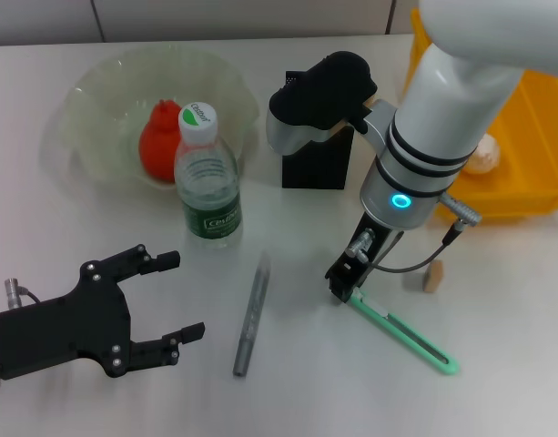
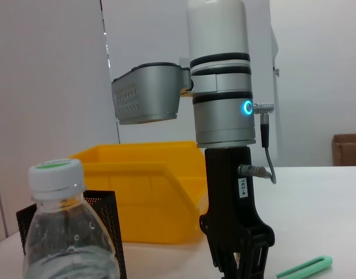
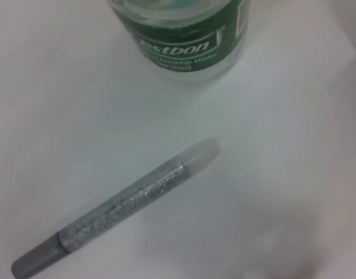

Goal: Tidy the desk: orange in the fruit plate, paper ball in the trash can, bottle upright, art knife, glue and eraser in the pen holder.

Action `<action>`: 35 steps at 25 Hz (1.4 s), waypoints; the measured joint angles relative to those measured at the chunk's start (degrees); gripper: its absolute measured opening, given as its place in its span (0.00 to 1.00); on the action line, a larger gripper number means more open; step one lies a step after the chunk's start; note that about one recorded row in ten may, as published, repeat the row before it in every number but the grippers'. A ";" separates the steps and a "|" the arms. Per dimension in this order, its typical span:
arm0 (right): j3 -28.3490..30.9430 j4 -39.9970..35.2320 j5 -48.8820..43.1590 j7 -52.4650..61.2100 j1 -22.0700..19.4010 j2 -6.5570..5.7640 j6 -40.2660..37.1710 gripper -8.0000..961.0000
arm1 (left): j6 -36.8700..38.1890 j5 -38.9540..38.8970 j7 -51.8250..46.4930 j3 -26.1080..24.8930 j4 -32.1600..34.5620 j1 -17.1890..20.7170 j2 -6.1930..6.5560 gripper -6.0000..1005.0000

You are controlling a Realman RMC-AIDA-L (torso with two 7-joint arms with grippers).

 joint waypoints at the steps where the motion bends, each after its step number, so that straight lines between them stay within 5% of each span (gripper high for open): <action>1: -0.01 0.00 0.00 0.00 0.05 0.00 -0.01 0.22 | 0.09 0.00 0.00 0.00 0.00 -0.02 0.00 0.82; 21: 1.22 -3.77 -0.39 -0.92 -1.14 -0.35 -0.67 0.18 | 0.97 0.00 -0.09 -0.19 0.00 0.20 0.02 0.82; 35: 21.70 -30.69 -6.26 -4.69 -9.29 -0.62 -10.40 0.18 | 2.59 0.00 -0.16 -1.29 1.33 0.67 0.35 0.82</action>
